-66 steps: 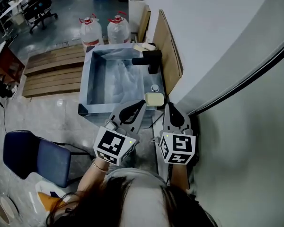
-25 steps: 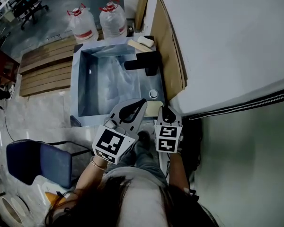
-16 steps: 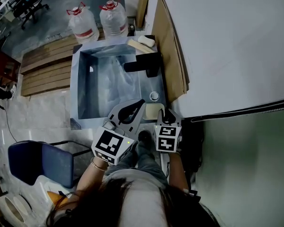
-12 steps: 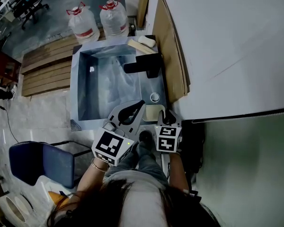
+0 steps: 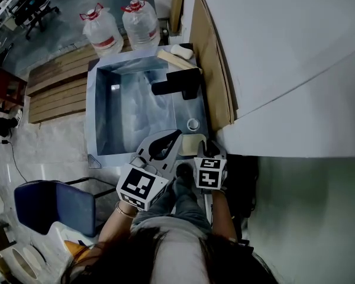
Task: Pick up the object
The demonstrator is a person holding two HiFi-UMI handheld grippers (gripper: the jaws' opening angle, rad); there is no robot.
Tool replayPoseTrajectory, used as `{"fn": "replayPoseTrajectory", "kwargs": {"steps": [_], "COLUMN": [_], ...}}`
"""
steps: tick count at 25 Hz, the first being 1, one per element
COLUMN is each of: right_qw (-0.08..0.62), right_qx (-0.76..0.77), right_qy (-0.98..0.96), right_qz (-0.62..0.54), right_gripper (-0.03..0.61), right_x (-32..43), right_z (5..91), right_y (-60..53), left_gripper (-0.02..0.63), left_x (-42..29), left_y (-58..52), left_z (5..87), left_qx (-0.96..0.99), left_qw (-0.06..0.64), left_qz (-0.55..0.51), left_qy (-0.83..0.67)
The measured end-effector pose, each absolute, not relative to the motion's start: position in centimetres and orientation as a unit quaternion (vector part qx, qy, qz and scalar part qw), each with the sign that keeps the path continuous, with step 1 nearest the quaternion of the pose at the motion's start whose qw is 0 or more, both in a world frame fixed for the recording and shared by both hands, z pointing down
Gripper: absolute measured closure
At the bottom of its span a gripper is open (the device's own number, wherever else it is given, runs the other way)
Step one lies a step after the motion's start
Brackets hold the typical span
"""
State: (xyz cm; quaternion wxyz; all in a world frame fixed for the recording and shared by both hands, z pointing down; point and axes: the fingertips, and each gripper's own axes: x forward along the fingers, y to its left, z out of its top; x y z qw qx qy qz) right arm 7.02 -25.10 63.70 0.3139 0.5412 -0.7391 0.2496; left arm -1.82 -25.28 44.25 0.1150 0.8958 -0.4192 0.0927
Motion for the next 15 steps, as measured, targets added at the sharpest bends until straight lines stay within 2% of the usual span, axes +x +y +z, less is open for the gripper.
{"fn": "replayPoseTrajectory", "kwargs": {"steps": [15], "right_qw": [0.333], "right_qx": [0.534], "right_qy": [-0.729], "right_qz": [0.267], "right_gripper": [0.518], "right_x": [7.1], "right_z": [64.9], "right_y": [-24.9], "left_gripper": [0.606], "left_x": [-0.9], "left_y": [-25.3], "left_z": [44.7], "left_qx": [0.897], "left_qw": [0.12], "left_qz": [0.095], "left_qy": [-0.415]}}
